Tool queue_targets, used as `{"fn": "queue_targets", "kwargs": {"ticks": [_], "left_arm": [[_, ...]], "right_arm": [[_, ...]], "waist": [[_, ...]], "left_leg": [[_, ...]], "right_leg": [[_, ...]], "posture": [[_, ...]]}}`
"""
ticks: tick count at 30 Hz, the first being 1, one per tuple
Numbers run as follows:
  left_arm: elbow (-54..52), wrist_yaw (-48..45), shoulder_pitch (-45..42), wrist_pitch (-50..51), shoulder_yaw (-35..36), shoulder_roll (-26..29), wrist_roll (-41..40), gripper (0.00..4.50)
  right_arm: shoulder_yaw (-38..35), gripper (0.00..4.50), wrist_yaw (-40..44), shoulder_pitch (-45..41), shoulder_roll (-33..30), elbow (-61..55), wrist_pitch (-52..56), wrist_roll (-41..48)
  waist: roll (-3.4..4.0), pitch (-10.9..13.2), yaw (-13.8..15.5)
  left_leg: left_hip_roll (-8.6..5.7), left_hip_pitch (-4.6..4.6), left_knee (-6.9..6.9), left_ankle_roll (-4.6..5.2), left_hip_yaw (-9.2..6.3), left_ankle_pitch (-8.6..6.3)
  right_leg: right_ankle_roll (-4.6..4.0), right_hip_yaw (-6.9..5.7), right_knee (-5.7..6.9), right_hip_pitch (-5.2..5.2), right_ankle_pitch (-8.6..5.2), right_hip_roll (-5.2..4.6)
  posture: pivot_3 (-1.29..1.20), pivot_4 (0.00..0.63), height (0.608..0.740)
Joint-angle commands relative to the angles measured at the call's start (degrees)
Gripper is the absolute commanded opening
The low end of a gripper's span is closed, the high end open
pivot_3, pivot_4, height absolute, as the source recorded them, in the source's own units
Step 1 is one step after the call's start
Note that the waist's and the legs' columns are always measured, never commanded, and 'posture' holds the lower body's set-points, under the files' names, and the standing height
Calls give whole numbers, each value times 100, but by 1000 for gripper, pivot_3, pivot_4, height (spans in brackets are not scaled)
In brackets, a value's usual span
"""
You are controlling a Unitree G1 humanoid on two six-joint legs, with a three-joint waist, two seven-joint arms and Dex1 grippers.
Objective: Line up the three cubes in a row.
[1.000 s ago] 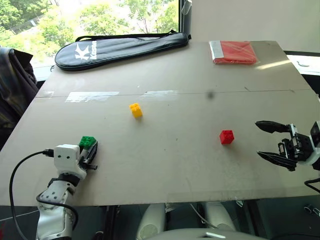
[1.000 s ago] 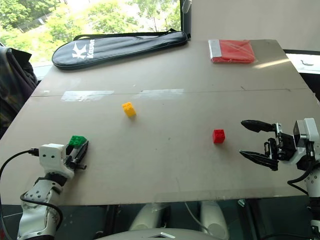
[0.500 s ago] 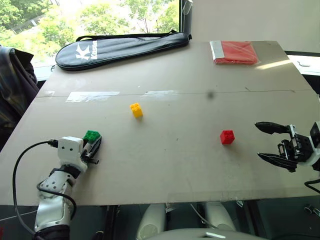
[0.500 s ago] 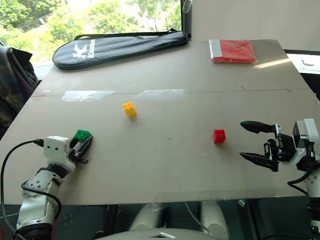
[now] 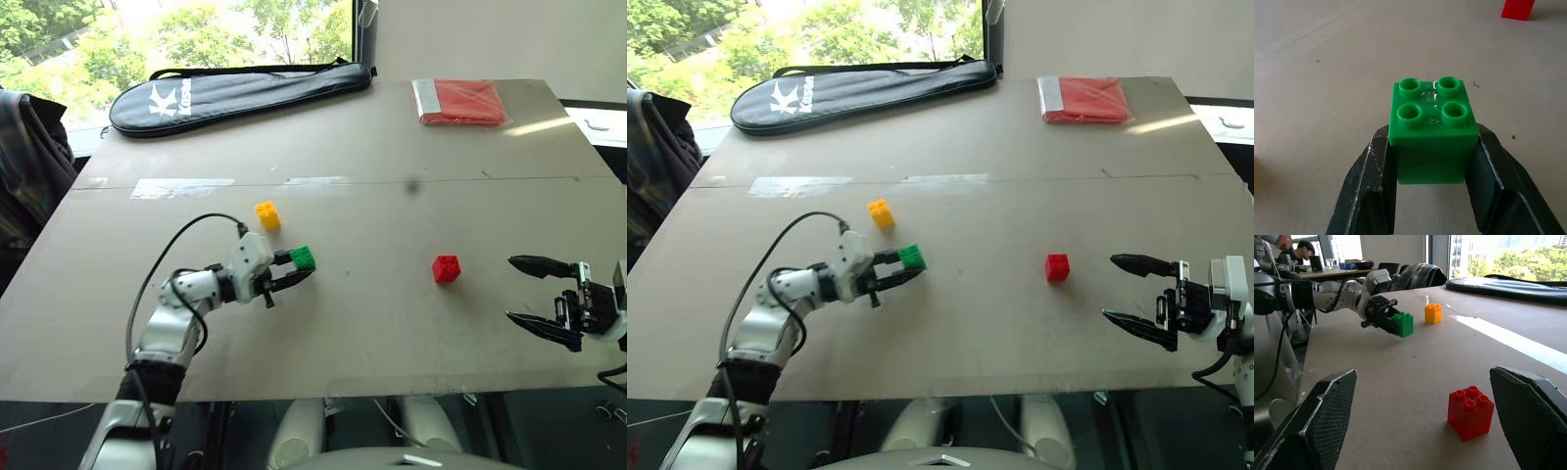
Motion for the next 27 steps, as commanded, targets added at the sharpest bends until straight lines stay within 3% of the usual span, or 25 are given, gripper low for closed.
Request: {"fn": "queue_targets", "kwargs": {"ticks": [1, 6, 13, 27], "left_arm": [[913, -496, -760, -330, -411, -420, 206, 1293], [2433, -1126, -1898, -1004, -1086, -1038, 849, 1293], [2952, -664, -2383, -1279, -1263, -1903, 1237, 1293], [2858, -444, -2162, -971, -1333, -2139, 1451, 1293]], "right_arm": [[-185, 4500, -126, 187, 72, -350, -92, -14], [-372, 4500, -630, 475, 138, -575, -99, -183], [-580, 4500, -820, 970, 324, -833, -239, -163], [-466, 4500, -1081, 878, 366, -935, -256, -333]], "waist": [[0, 0, -13], [-14, 8, -70], [-17, 10, -32], [-16, 8, -28]], "left_leg": [[-1, 1, 3, 0, 3, 0], [-26, -3, 5, 2, 5, -1], [-28, -10, 6, 4, -1, -2], [-30, -3, 7, 4, -4, -1]], "right_leg": [[1, 4, 0, 0, 0, 0], [7, 7, 0, -2, -3, 2], [10, 9, -3, -3, -5, 2], [11, 9, 4, -1, -5, 2]], "posture": [[0, 150, 740], [0, 150, 740], [0, 150, 740], [0, 150, 740]]}}
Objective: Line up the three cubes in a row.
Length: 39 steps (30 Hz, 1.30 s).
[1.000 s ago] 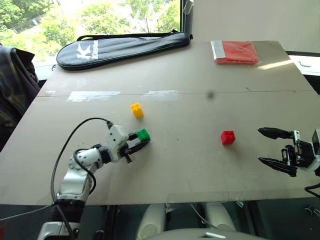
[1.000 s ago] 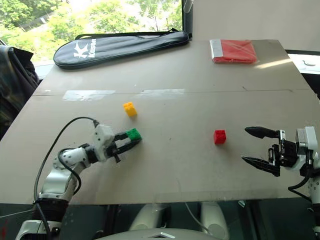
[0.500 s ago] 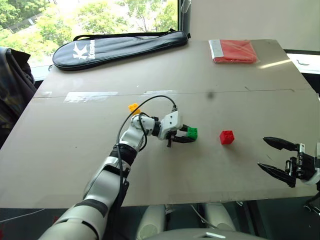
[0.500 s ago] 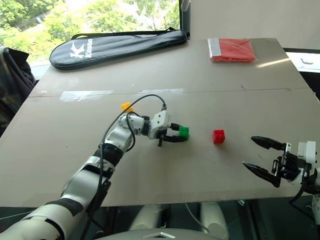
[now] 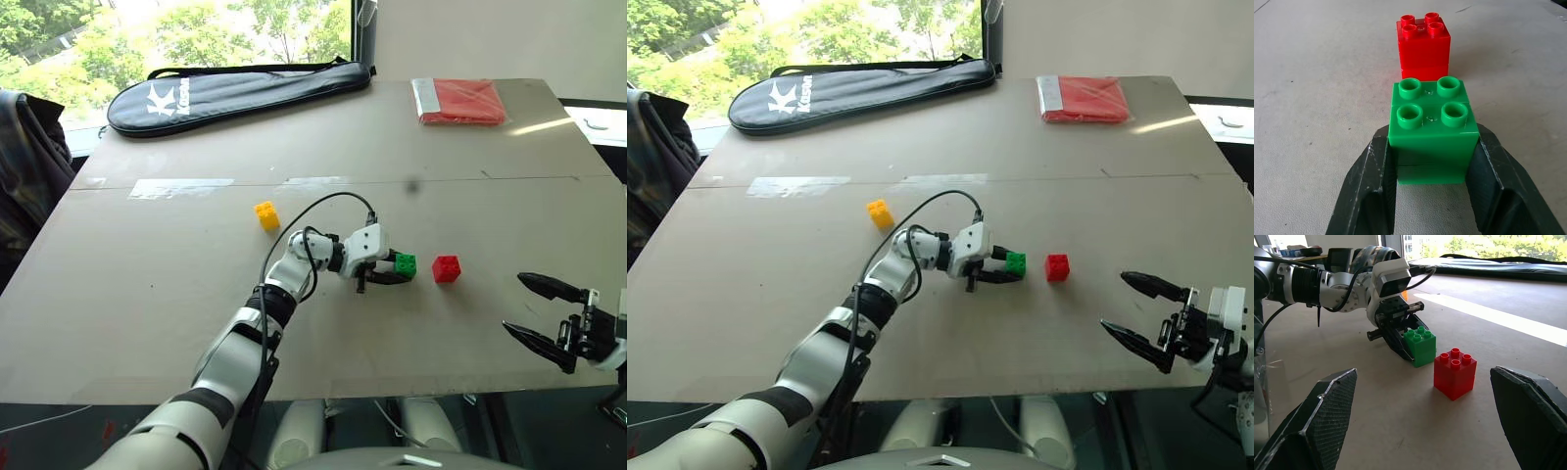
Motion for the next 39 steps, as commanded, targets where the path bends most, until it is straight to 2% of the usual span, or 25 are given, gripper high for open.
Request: {"fn": "queue_targets", "kwargs": {"ticks": [1, 10, 23, 24, 25, 26, 28, 39], "left_arm": [[-139, -10, 182, 209, -98, 6, 104, 1293], [-719, -41, 538, 533, -162, 72, 67, 1293], [-809, -102, 568, 726, -97, 63, -75, 1293], [-776, -28, 559, 687, -101, 59, -34, 2346], [-744, 5, 548, 642, -115, 58, 0, 2697], [-716, 52, 538, 592, -130, 58, 42, 3240], [-689, 109, 527, 521, -145, 61, 89, 3860], [-796, 263, 537, 255, 42, 122, 2, 3860]], "right_arm": [[-55, 4500, -62, -74, -42, -172, -12, 34], [2, 4500, -60, -127, -120, 39, -100, -253], [14, 4500, -5, -232, -39, 178, -185, -315], [8, 4500, -1, -224, -39, 180, -190, -310], [-2, 4500, 5, -215, -41, 187, -196, -301], [-11, 4500, 15, -202, -44, 191, -201, -291], [-23, 4500, 23, -183, -51, 191, -202, -283], [10, 4500, 110, -213, -78, 126, -113, -181]], "waist": [[0, -1, 0], [1, -2, -5], [2, -3, -9], [2, -3, -9], [3, -4, -10], [4, -4, -10], [5, -5, -8], [8, -7, -9]], "left_leg": [[0, 0, 0, 0, 0, 0], [1, 2, 0, 0, -3, 0], [1, 2, 0, -1, -2, 0], [1, 3, 0, -1, -2, 0], [1, 3, 0, -1, -2, 0], [1, 3, 0, -1, -1, 0], [1, 3, 0, -1, -1, 0], [1, 9, 1, -1, -1, 1]], "right_leg": [[0, 0, 0, 1, 0, 0], [0, -1, 1, 1, 0, 0], [0, 0, 1, 1, 0, 0], [0, 0, 1, 1, 0, 0], [0, 0, 1, 1, 0, 0], [0, 0, 2, 1, 0, 0], [0, 0, 2, 1, 0, 0], [0, 1, 6, 6, 0, 0]], "posture": [[0, 150, 740], [0, 150, 740], [0, 150, 740], [0, 150, 740], [0, 150, 740], [0, 150, 740], [0, 150, 740], [0, 150, 740]]}}
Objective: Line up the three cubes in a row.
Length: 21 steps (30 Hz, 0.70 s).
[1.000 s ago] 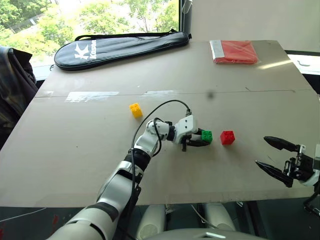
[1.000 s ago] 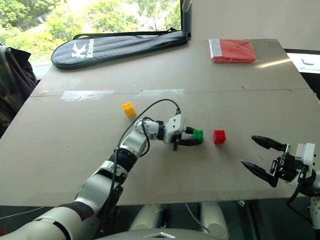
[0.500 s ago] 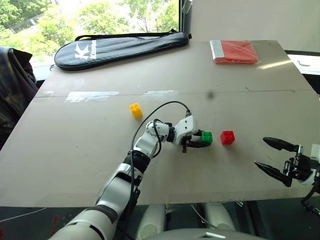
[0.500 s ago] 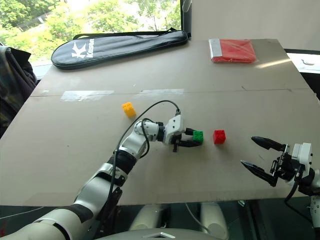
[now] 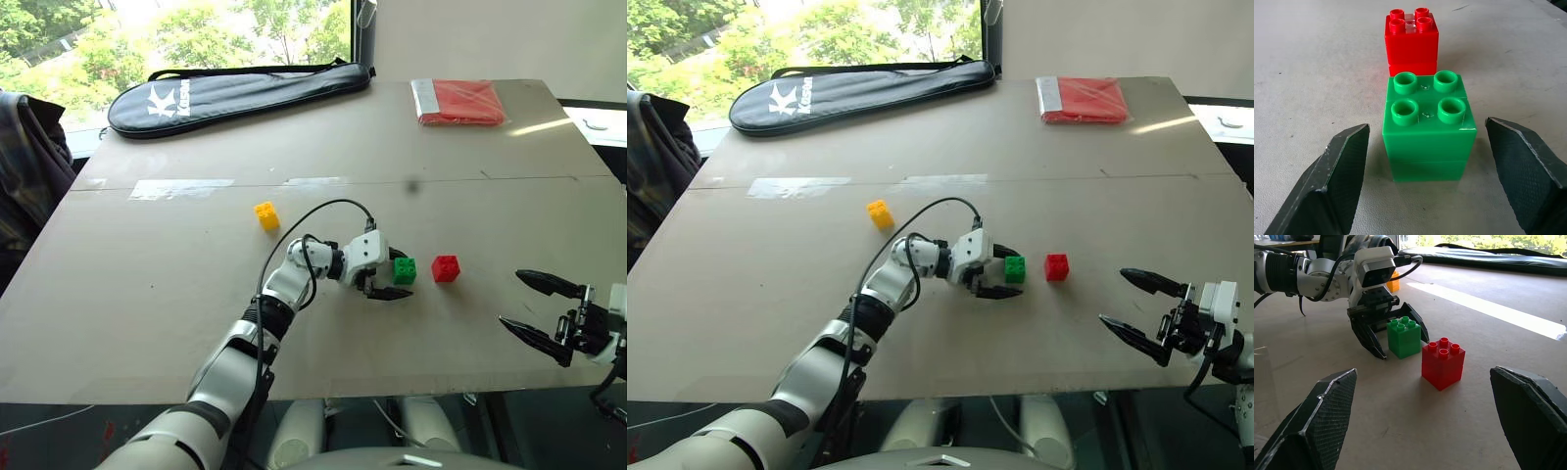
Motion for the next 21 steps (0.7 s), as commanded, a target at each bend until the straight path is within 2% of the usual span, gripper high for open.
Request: {"fn": "queue_targets", "kwargs": {"ticks": [1, 5, 10, 14, 18, 21], "left_arm": [[-211, 85, 78, -119, 117, 158, -34, 3860], [-1253, -255, 205, 534, 350, 586, -534, 3860], [-3252, -685, 677, 1911, 846, 1603, -1488, 3860], [-3993, 140, 994, 2475, 1557, 1924, -1767, 3860], [-4586, 1769, 1616, 3105, 2448, 1659, -1849, 3860], [-4885, 2791, 2192, 3242, 2879, 1538, -1530, 3860]], "right_arm": [[-25, 4500, 170, -65, -51, -162, 23, 239], [-38, 4500, 264, -153, -99, -297, 208, 463], [55, 4500, 186, -352, -136, -594, 428, 560], [214, 4500, -44, -630, -61, -913, 736, 725], [441, 4500, -432, -978, 122, -1095, 920, 693], [537, 4500, -879, -1224, 230, -1025, 926, 438]], "waist": [[0, 0, -1], [-1, 1, -52], [2, 3, -43], [2, 3, -10], [1, 3, -9], [1, 3, -17]], "left_leg": [[0, 0, 0, 0, 0, 0], [6, -1, -1, 0, 2, 0], [33, -7, -1, -2, 2, 1], [35, -6, 0, -2, 1, 1], [34, -8, 0, -4, -3, 2], [36, -10, -1, -7, -5, 3]], "right_leg": [[0, 0, 0, 0, 0, 0], [0, 5, 6, -6, 0, 2], [-2, 5, 10, -15, -1, 3], [-2, 3, 8, -13, -1, -1], [-2, 0, 6, -13, 0, -4], [-2, 0, 0, -15, 0, -6]], "posture": [[0, 150, 740], [0, 150, 740], [0, 150, 740], [0, 150, 740], [0, 150, 740], [0, 150, 740]]}}
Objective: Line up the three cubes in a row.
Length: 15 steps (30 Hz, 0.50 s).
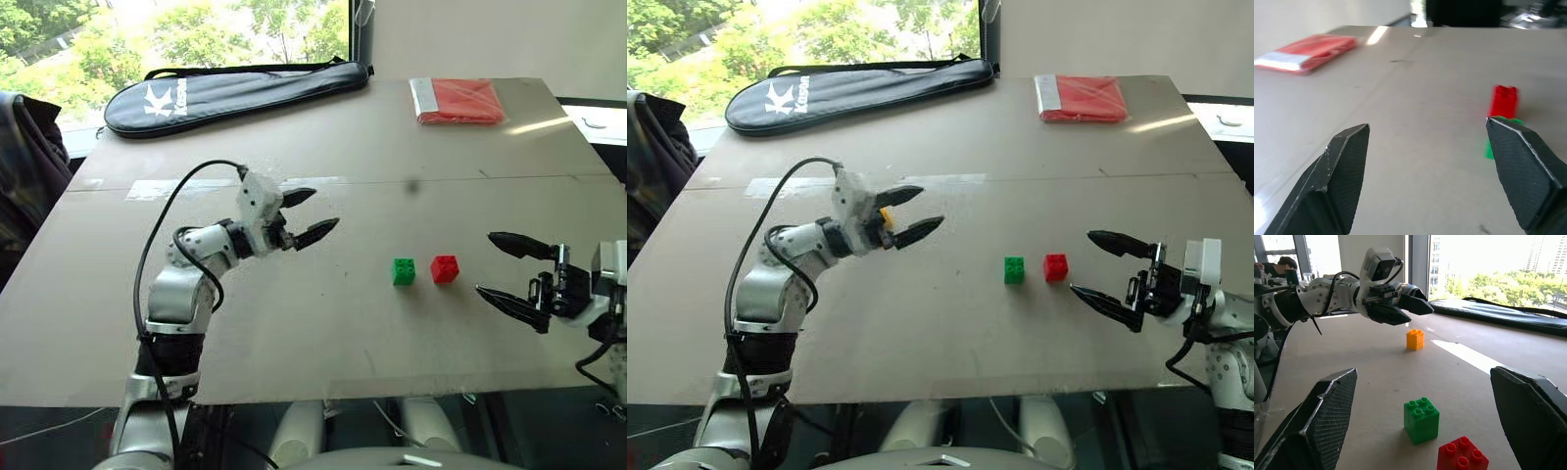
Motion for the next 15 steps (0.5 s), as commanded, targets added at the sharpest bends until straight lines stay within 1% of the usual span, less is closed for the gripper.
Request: {"fn": "queue_targets", "kwargs": {"ticks": [1, 5, 8, 11, 15], "left_arm": [[-464, 1218, 472, 134, 589, -132, 268, 3860], [-501, 2461, 852, -23, 961, -467, 626, 3860], [-247, 3087, 854, -245, 944, -655, 962, 3860], [28, 3328, 764, -404, 756, -786, 1144, 3860], [197, 3467, 648, -445, 485, -1035, 1183, 3860]], "right_arm": [[3, 4500, -316, -202, 52, -50, 65, -14], [-7, 4500, -108, -312, 7, 192, 106, 78], [-24, 4500, 54, -351, -32, 450, 23, 8], [-39, 4500, 196, -354, -68, 636, -68, -51], [-73, 4500, 275, -338, -97, 729, -162, -81]], "waist": [[0, 0, 2], [-6, 2, 59], [-12, 0, 138], [-12, 0, 164], [-12, 0, 157]], "left_leg": [[0, 0, 0, -2, 2, 1], [-2, -6, -1, -1, -7, 0], [-9, -6, -1, 1, -7, -1], [-16, -5, -1, 0, -4, 0], [-17, -5, -1, -2, -3, 1]], "right_leg": [[0, 2, 1, -1, 0, -5], [-1, -12, -3, 0, 1, -12], [0, -13, -3, 1, 1, -13], [0, -11, -2, 1, 1, -14], [0, -10, -3, 1, 1, -15]], "posture": [[0, 150, 740], [0, 150, 740], [0, 150, 740], [0, 150, 740], [0, 150, 740]]}}
